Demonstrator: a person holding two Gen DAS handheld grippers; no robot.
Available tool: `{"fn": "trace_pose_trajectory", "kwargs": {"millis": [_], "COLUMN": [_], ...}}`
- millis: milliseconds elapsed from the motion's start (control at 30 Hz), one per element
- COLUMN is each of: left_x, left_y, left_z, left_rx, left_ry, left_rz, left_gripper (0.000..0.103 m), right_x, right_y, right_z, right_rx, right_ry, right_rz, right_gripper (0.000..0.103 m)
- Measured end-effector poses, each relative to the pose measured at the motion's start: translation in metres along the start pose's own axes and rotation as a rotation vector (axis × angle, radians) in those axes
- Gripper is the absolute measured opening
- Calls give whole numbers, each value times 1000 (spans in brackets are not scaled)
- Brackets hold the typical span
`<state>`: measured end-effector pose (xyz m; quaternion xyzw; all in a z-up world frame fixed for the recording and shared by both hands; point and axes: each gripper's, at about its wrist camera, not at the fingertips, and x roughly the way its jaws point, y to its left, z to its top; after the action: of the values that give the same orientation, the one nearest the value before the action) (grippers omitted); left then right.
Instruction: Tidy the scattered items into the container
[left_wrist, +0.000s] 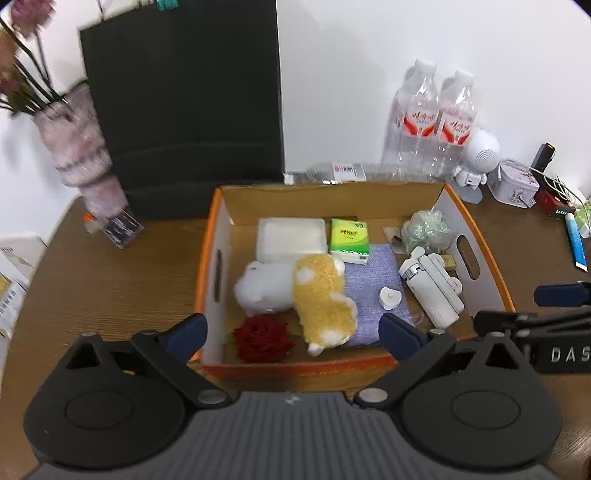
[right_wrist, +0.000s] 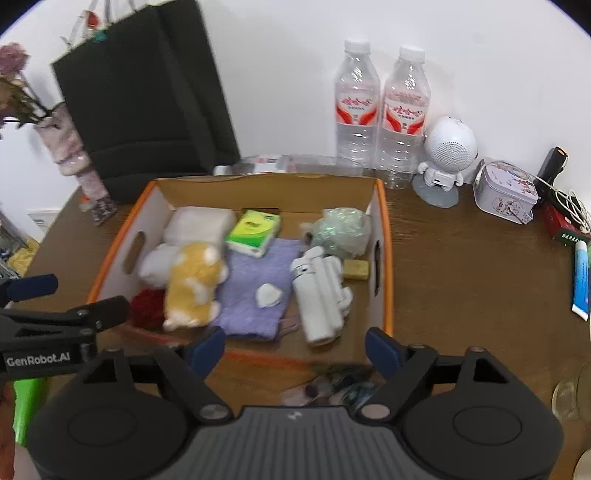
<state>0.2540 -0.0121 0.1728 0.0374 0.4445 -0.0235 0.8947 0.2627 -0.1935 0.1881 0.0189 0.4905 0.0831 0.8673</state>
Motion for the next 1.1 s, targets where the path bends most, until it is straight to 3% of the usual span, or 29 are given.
{"fn": "trace_pose_trajectory", "kwargs": {"millis": [67,133,233,333,467,533,633,867,967,1100], "left_x": [-19,-37,-52,-52,-36,-31,-29,-9,-7,-7], "left_y": [1,3,6,6,-4,-9,-10,-11,-8,-9], "left_z": [-16,-44,-105,-177,-236,-250,-259,-264,-267,-269], "left_rx": [-16,-56,-68,-72,-83,-50,-36,-46,-54,-56], "left_ry": [-57,-177,-331,-424,-369,-327,-325,-221,-217,-217], "left_rz": [11,25,30,-19,-22,3,7,12,9,10], "left_gripper": [103,103,103,103,103,103,103,103,103,103], "right_x": [-12,-27,-38,-33,-13,-7,-2,14,16,17], "right_y": [5,8,9,11,13,17,22,21,23,22], "right_z": [-17,-48,-109,-178,-238,-255,-271,-281,-282,-281], "right_rx": [10,7,-25,-38,-20,-27,-61,-65,-68,-60], "right_ry": [-32,-110,-264,-375,-364,-350,-361,-328,-317,-313], "right_rz": [15,33,40,0,-15,-46,-79,-72,-69,-70], "right_gripper": [85,88,92,92,92,92,92,96,103,103]}}
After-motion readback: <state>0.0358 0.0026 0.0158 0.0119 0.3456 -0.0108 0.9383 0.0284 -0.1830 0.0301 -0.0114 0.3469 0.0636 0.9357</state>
